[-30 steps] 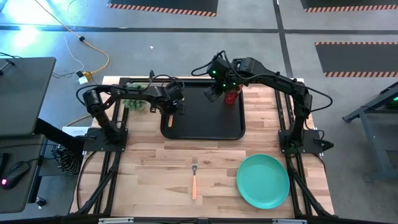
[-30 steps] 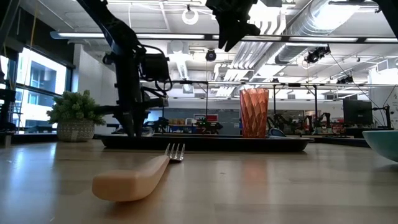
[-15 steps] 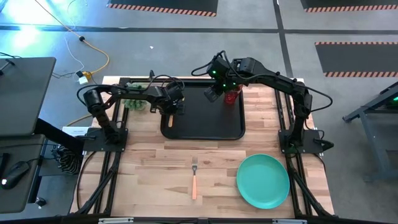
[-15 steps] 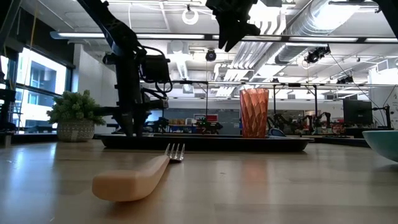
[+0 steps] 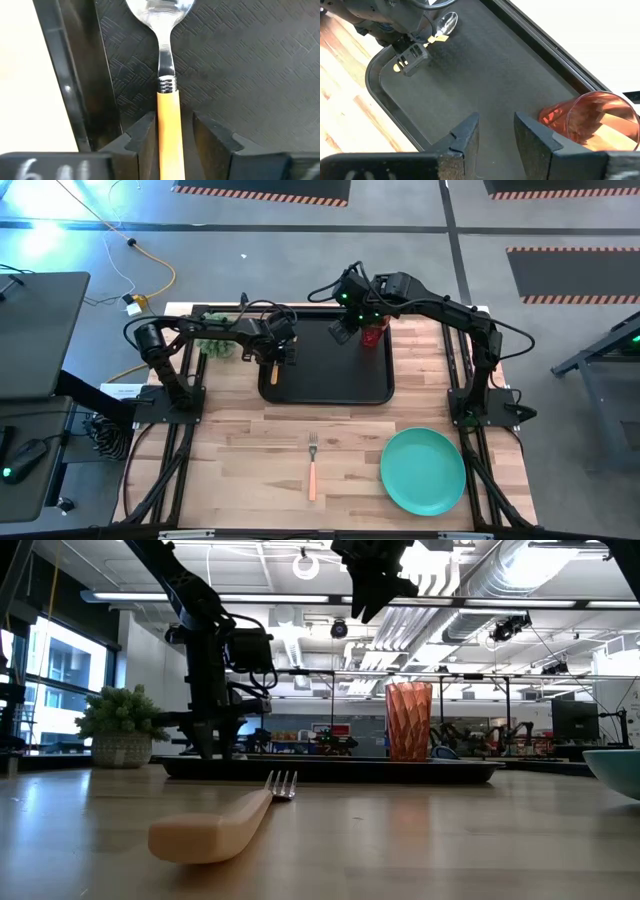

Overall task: Pick and place plate/cup/fork/spoon on tray
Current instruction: Put the yellow spoon on the black table tray

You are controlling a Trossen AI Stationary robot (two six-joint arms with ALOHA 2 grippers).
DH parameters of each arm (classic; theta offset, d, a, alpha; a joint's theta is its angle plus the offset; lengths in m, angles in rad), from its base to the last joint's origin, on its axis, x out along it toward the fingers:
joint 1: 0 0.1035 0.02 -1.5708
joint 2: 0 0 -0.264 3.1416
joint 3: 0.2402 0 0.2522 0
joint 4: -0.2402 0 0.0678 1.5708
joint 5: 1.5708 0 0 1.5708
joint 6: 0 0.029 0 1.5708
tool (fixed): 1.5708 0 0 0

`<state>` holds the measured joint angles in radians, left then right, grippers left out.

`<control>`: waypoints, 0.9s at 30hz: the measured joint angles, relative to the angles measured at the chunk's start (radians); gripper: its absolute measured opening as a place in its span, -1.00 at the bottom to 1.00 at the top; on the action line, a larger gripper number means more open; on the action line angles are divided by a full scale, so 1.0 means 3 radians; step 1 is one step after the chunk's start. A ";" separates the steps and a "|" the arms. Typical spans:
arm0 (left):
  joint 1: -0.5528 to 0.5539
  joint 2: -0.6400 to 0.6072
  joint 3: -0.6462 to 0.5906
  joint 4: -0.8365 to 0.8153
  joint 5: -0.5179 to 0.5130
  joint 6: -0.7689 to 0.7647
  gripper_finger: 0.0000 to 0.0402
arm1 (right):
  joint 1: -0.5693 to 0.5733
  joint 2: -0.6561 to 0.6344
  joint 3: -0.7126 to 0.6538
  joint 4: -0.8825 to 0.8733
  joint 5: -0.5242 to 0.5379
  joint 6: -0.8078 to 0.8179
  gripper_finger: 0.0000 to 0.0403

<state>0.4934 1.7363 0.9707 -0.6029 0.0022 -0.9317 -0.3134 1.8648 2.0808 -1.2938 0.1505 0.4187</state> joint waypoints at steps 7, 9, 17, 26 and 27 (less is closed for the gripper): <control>0.0000 0.0000 0.0000 -0.0004 0.0039 0.0001 -0.36 | 0.0000 0.0000 0.0000 0.0000 0.0000 0.0000 -0.43; 0.0000 0.0000 0.0000 -0.0006 0.0041 0.0009 -0.36 | -0.0001 0.0000 0.0000 0.0000 0.0000 0.0000 -0.43; 0.0000 -0.0001 0.0000 -0.0015 0.0047 0.0091 -0.36 | 0.0000 0.0000 0.0000 0.0000 0.0000 0.0000 -0.43; -0.0001 -0.0097 -0.0005 -0.0062 0.0045 0.0154 -0.36 | 0.0000 0.0000 0.0000 0.0000 -0.0010 0.0000 -0.43; 0.0001 -0.0128 -0.0005 -0.0062 0.0028 0.0154 -0.36 | 0.0000 0.0000 0.0000 0.0000 -0.0012 0.0000 -0.43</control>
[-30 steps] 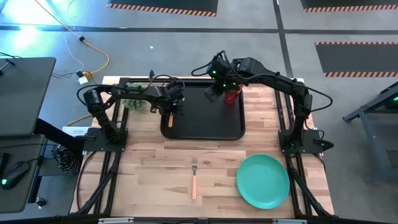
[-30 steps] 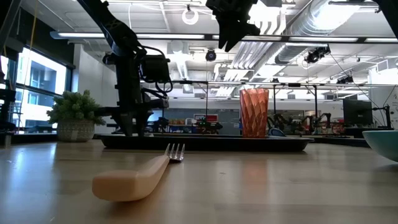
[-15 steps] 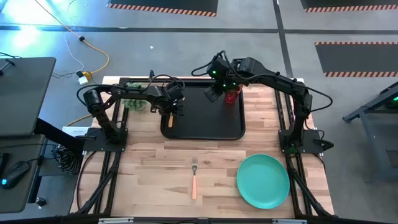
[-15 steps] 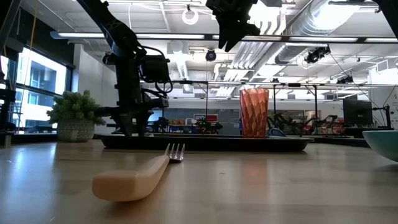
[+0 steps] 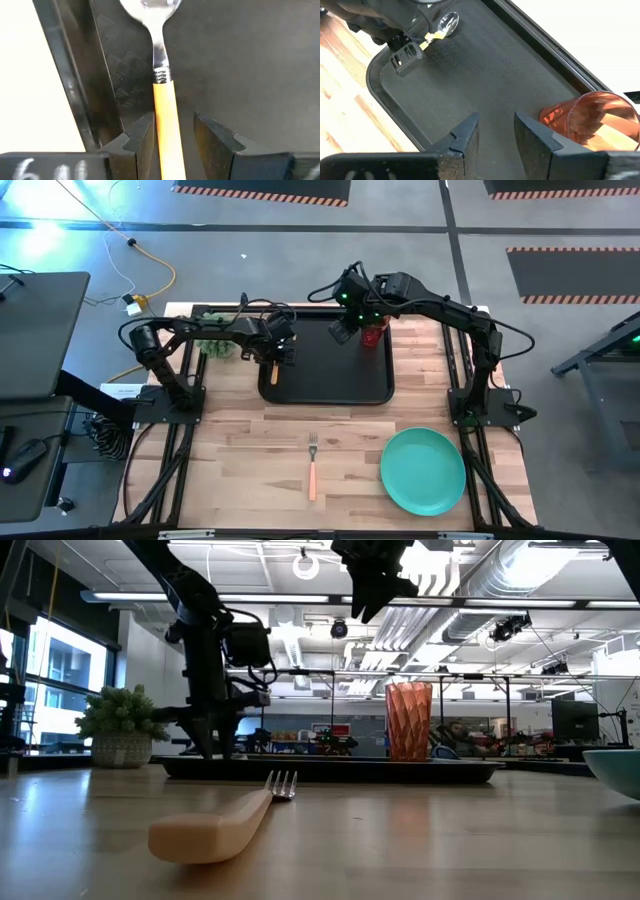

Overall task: Pick and place plate/cup/fork/spoon on tray
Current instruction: Put the yellow spoon on the black table tray, then put the light blue plate on the black table tray

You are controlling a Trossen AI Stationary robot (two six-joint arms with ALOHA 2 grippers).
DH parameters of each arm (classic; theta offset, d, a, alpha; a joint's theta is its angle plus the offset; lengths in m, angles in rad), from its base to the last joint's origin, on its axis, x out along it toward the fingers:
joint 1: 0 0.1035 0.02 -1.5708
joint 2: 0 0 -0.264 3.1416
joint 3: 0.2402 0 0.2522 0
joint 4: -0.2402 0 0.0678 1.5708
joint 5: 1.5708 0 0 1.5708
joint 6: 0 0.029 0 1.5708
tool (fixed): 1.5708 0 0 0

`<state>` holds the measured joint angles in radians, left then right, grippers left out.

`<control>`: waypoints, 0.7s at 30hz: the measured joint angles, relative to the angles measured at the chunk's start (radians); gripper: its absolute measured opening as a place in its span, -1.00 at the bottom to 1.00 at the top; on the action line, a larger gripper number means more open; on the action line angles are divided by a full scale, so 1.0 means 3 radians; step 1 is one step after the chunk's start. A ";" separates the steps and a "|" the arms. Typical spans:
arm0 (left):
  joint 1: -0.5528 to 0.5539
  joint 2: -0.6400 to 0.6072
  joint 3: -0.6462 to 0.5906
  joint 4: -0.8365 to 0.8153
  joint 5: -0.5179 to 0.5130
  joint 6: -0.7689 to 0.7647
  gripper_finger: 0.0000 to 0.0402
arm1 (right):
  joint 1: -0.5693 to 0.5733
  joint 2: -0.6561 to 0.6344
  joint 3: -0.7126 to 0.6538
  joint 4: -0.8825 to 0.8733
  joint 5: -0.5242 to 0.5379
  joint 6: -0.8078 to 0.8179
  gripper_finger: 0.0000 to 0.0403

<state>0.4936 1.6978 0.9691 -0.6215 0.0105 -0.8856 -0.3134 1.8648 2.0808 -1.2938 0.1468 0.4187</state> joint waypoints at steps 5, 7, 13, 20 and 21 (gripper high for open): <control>0.0012 -0.0154 0.0000 0.0001 -0.0058 0.0000 -0.36 | 0.0000 0.0000 0.0000 0.0000 -0.0003 0.0000 -0.43; 0.0012 -0.0224 0.0000 -0.0012 -0.0061 0.0012 -0.36 | 0.0000 0.0000 0.0000 -0.0006 -0.0007 0.0001 -0.43; 0.0012 -0.0521 0.0000 -0.0022 -0.0062 0.0147 -0.36 | 0.0013 0.0000 0.0000 -0.0130 -0.0278 0.0093 -0.43; -0.0029 -0.0987 0.0001 -0.0010 -0.0062 0.0475 -0.36 | 0.0255 0.0000 0.0000 -0.0502 -0.0314 0.0215 -0.43; -0.0042 -0.1051 0.0001 -0.0009 -0.0061 0.0536 -0.36 | 0.0306 0.0000 0.0000 -0.0563 -0.0305 0.0264 -0.43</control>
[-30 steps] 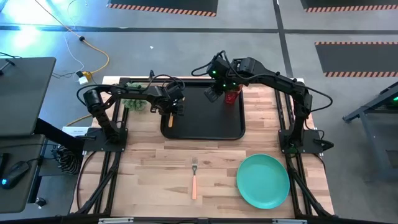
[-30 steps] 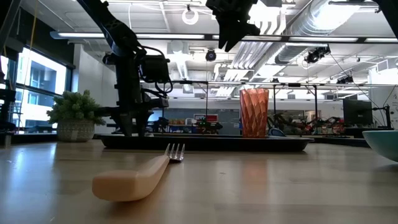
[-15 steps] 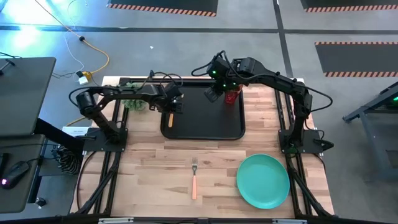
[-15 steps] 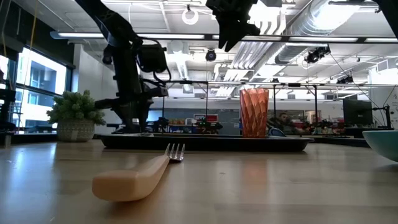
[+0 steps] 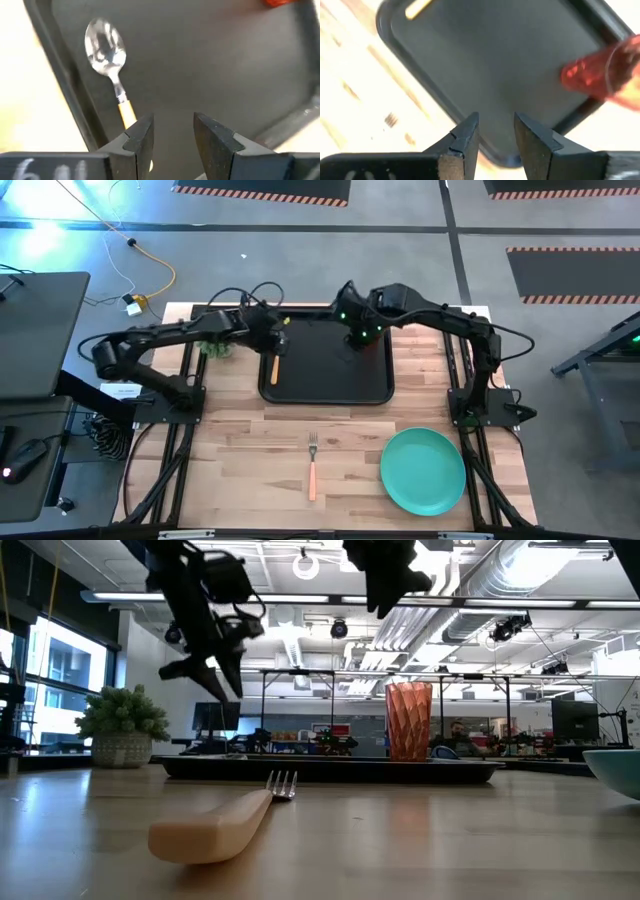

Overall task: Pick and place plate/cup/fork/spoon on tray
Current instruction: Put the light blue plate on the black table tray

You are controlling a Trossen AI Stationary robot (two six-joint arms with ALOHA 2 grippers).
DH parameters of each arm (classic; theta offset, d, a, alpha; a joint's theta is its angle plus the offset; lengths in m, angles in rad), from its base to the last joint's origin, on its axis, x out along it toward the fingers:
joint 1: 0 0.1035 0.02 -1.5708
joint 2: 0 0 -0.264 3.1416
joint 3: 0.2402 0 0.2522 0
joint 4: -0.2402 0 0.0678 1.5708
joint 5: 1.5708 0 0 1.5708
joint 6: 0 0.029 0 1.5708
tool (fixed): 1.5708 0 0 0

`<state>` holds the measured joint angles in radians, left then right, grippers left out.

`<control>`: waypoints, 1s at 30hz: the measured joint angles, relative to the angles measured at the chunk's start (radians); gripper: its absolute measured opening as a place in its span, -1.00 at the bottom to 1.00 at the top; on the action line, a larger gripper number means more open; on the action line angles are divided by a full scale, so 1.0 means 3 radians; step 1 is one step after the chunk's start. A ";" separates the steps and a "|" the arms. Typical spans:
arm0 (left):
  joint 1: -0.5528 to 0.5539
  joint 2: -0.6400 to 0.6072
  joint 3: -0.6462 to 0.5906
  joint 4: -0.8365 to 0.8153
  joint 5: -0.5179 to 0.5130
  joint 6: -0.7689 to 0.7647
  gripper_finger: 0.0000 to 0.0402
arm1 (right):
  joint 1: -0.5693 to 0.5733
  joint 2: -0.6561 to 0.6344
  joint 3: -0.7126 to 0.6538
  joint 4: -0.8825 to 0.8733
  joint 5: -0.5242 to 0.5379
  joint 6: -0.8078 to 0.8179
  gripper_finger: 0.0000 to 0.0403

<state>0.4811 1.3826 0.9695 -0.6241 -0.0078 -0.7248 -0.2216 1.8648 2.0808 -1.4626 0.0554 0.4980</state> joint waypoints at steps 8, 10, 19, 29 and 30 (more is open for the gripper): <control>-0.0135 -0.0386 0.0000 0.0001 0.0001 0.0288 -0.36 | 0.0461 0.0000 0.0000 -0.0250 0.0013 0.0320 -0.43; -0.0156 -0.0433 0.0000 0.0001 0.0001 0.0364 -0.36 | 0.0569 0.0000 0.0000 -0.0359 0.0013 0.0433 -0.43; -0.0175 -0.0458 0.0000 0.0001 0.0016 0.0695 -0.36 | 0.1069 0.0000 -0.0006 -0.0363 0.0016 0.1006 -0.43; -0.0174 -0.0457 0.0000 0.0002 0.0184 0.0948 -0.36 | 0.1702 0.0000 -0.0006 -0.0362 0.0173 0.2055 -0.43; -0.0174 -0.0456 0.0000 0.0002 0.0184 0.0948 -0.36 | 0.1769 0.0000 -0.0006 -0.0362 0.0187 0.2164 -0.43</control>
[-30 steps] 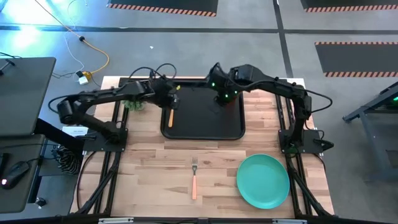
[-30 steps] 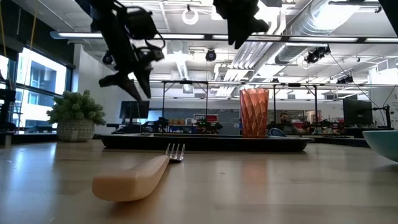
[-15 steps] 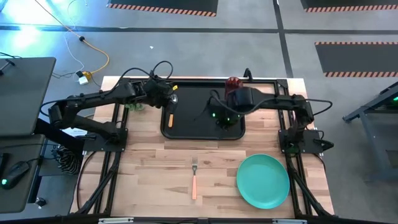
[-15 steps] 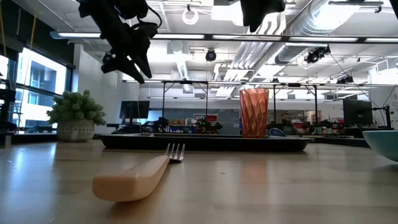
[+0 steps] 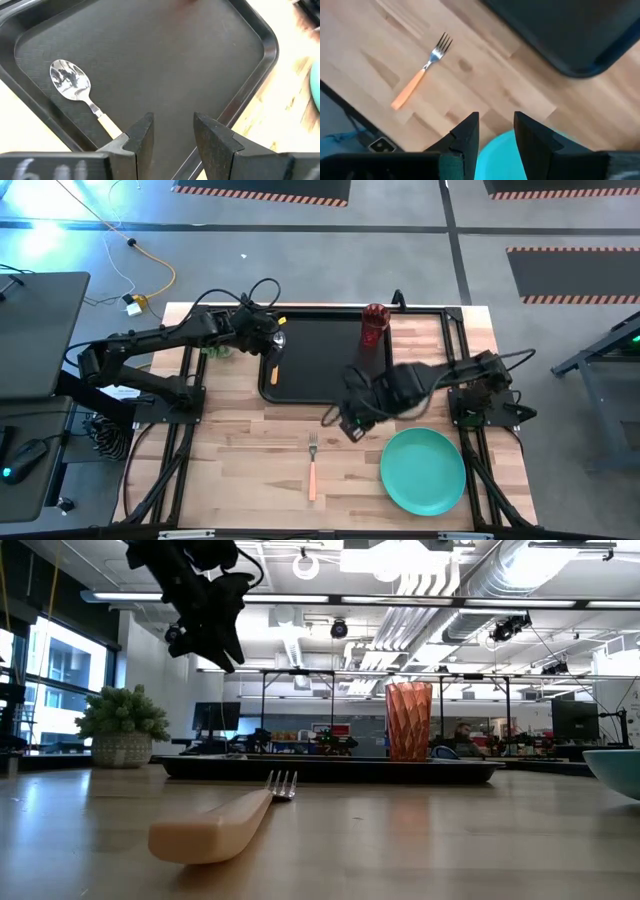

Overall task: Pick and place plate/cup/fork/spoon on tray
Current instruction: Put the light blue plate on the black table tray

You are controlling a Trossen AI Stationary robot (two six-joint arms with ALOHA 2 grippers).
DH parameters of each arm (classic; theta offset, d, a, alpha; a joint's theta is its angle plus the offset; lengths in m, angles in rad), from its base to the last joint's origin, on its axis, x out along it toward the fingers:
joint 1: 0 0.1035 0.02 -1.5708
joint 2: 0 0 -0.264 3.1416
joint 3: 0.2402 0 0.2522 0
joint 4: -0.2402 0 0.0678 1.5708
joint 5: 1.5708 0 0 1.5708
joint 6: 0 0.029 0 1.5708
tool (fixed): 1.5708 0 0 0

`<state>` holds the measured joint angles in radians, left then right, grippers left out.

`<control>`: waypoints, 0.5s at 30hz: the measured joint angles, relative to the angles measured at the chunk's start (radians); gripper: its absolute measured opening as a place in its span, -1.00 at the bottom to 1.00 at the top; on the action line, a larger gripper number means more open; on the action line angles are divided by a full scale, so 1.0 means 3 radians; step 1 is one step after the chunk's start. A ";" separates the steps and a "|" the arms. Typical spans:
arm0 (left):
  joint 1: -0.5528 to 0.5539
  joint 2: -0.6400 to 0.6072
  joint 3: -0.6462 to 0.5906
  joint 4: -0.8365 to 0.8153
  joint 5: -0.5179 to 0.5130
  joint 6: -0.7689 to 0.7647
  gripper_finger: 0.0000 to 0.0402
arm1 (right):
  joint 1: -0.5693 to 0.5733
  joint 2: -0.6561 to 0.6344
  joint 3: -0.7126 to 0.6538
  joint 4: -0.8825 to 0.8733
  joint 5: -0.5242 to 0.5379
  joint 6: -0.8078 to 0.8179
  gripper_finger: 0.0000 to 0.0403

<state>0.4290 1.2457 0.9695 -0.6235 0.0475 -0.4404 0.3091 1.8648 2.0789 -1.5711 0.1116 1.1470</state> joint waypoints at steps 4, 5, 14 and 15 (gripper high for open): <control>0.0000 0.0000 0.0000 0.0010 -0.0001 0.0000 -0.36 | 0.0261 0.0000 0.0000 0.0000 0.0011 0.0365 -0.43; 0.0000 0.0000 0.0000 0.0017 -0.0001 0.0001 -0.36 | 0.0327 0.0000 0.0000 0.0000 0.0027 0.0449 -0.43; 0.0000 0.0000 0.0000 0.0041 0.0122 -0.0005 -0.36 | 0.0875 0.0000 0.0000 0.0000 0.0059 0.1059 -0.43; 0.0000 0.0000 0.0000 0.0041 0.0138 -0.0009 -0.36 | 0.0934 0.0000 0.0000 0.0000 0.0067 0.1120 -0.43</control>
<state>0.4290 1.2457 0.9695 -0.6113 0.0889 -0.4431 0.5891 1.8648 2.0789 -1.5711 0.1318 1.4829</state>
